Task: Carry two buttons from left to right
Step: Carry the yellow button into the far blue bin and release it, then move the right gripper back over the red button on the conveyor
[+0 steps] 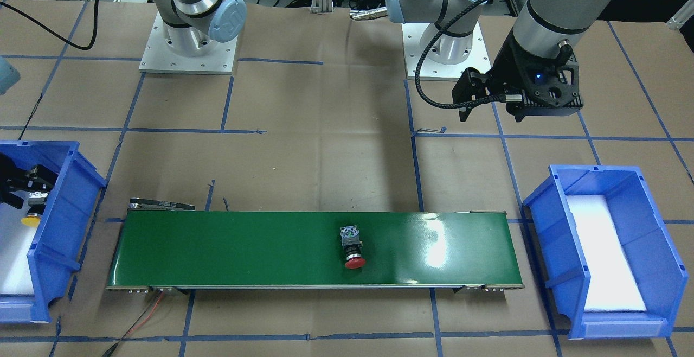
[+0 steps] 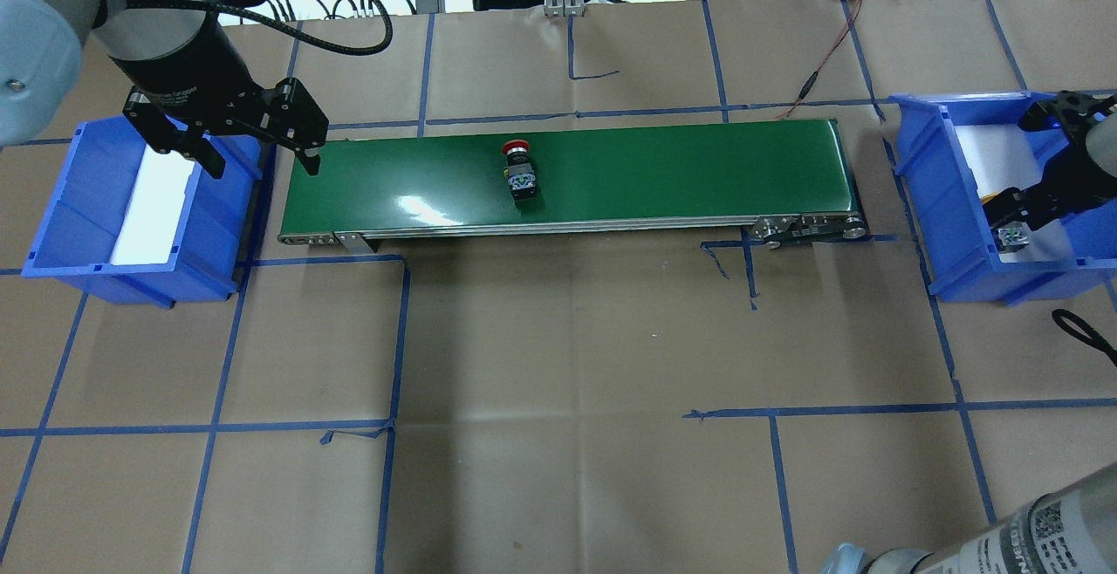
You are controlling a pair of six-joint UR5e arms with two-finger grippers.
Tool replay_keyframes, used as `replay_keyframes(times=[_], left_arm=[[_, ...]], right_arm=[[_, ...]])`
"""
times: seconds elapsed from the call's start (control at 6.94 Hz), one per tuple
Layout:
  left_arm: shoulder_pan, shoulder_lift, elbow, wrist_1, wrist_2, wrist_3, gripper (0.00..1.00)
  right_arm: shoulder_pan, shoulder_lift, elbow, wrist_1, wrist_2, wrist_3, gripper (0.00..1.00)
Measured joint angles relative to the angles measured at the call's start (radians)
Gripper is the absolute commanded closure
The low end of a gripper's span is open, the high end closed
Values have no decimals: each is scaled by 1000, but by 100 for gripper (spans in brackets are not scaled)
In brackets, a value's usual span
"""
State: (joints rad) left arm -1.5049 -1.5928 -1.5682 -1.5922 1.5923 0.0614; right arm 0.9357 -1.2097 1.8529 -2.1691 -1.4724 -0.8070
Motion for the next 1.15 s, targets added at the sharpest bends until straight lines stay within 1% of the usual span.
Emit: replay_keyframes(times=[0.29, 0.43, 0.58, 0.86, 1.01, 1.15], left_arm=[[0, 2, -3, 0, 0, 0, 0], [0, 3, -5, 0, 1, 0, 0], [0, 4, -6, 0, 0, 0, 0], [0, 6, -7, 1, 0, 0, 0], [0, 6, -7, 1, 0, 0, 0], [0, 6, -7, 2, 0, 0, 0]], right_arm=[[0, -28, -18, 9, -2, 22, 0], [1, -48, -46, 17, -3, 48, 0], [4, -60, -99, 52, -3, 76, 0], [27, -66, -258, 215, 0, 158, 0], [60, -64, -328, 257, 0, 186, 0], [115, -63, -386, 271, 0, 199, 0]])
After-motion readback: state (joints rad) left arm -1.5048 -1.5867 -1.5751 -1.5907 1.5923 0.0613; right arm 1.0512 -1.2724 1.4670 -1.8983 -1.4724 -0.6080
